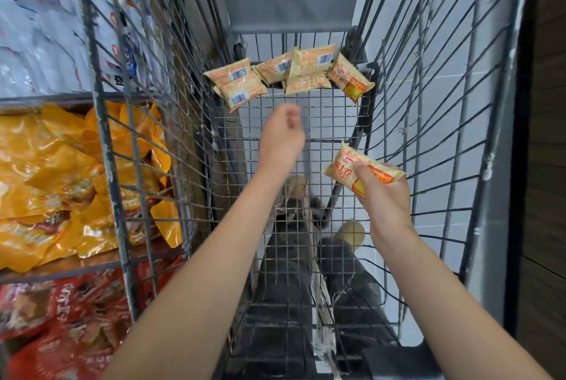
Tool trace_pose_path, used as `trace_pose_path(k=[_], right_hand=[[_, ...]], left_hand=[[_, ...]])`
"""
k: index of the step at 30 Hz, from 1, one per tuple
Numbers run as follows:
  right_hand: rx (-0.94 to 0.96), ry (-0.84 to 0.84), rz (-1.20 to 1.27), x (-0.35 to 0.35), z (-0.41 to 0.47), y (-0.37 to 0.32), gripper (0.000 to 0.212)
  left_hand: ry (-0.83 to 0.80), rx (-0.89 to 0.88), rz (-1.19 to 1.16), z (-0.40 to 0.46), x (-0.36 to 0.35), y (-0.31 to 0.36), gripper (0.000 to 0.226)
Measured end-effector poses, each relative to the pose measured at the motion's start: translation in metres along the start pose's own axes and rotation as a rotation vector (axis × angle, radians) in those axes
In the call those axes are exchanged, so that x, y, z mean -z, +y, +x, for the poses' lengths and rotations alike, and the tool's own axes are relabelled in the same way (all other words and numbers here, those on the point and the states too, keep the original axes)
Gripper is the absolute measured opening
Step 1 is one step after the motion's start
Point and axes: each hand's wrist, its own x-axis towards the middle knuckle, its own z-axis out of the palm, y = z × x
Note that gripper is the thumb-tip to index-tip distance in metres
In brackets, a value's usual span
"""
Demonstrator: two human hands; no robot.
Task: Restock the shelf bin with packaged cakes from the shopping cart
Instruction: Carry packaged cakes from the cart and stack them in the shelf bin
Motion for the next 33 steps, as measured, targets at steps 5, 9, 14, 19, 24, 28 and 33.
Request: trace_pose_path(k=[5,9,14,19,24,28,33], right_hand=[[-0.006,0.009,-0.066,0.0,-0.001,0.006,0.024],[-0.014,-0.009,-0.123,0.005,0.004,0.015,0.022],[-0.014,-0.029,-0.177,0.008,0.005,0.021,0.02],[-0.037,-0.058,-0.182,0.006,0.005,0.026,0.022],[-0.047,-0.079,-0.212,-0.001,0.008,0.029,0.023],[-0.055,-0.093,-0.223,-0.003,0.01,0.028,0.021],[-0.042,-0.099,-0.246,-0.006,0.012,0.029,0.019]], left_hand=[[-0.194,-0.473,0.505,0.071,-0.04,0.036,0.036],[-0.151,-0.728,0.951,0.115,-0.066,0.044,0.056],[-0.189,-0.763,1.123,0.143,-0.091,0.045,0.066],[-0.169,-0.71,1.35,0.148,-0.107,0.042,0.063],[-0.113,-0.697,1.4,0.149,-0.111,0.039,0.067],[-0.141,-0.715,1.392,0.154,-0.115,0.043,0.068],[-0.102,-0.816,1.389,0.156,-0.109,0.038,0.056]])
